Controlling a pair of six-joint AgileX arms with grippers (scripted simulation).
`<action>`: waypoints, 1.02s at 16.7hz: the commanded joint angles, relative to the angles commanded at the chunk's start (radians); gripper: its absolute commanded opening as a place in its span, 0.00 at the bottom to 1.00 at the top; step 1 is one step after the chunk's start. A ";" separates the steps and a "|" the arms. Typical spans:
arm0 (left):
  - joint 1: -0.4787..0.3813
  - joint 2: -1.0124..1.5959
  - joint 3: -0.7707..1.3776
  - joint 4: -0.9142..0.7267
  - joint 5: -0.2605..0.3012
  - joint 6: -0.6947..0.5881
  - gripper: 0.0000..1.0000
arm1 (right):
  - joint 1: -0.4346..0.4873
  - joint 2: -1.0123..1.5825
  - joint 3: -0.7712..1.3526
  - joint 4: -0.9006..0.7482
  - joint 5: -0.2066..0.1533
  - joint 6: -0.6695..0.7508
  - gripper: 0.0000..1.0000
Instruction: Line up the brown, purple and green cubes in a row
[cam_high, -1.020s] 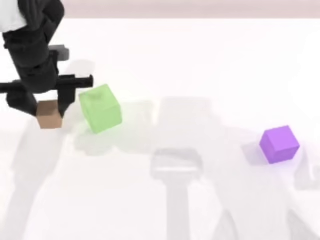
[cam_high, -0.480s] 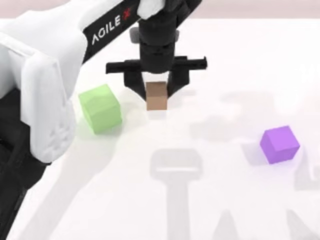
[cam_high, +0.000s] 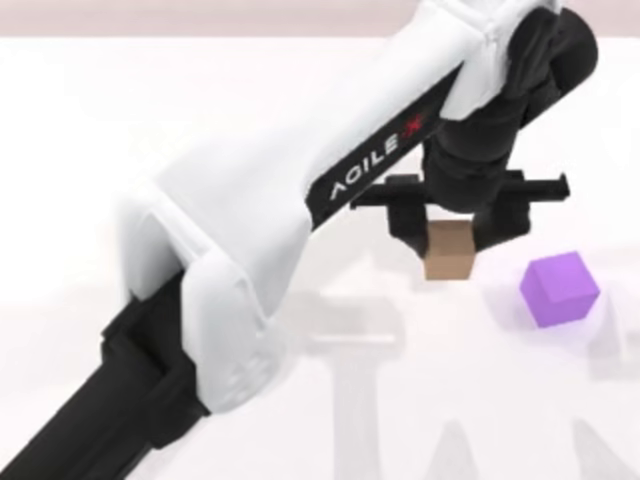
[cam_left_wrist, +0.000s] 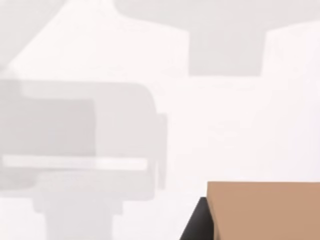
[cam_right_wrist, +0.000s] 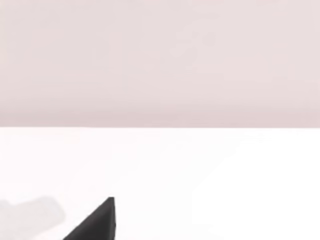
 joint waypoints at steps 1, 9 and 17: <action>-0.009 0.007 0.012 -0.006 -0.001 -0.008 0.00 | 0.000 0.000 0.000 0.000 0.000 0.000 1.00; -0.011 0.069 0.086 -0.034 0.001 -0.008 0.00 | 0.000 0.000 0.000 0.000 0.000 0.000 1.00; -0.013 0.383 0.565 -0.173 0.006 -0.011 0.00 | 0.000 0.000 0.000 0.000 0.000 0.000 1.00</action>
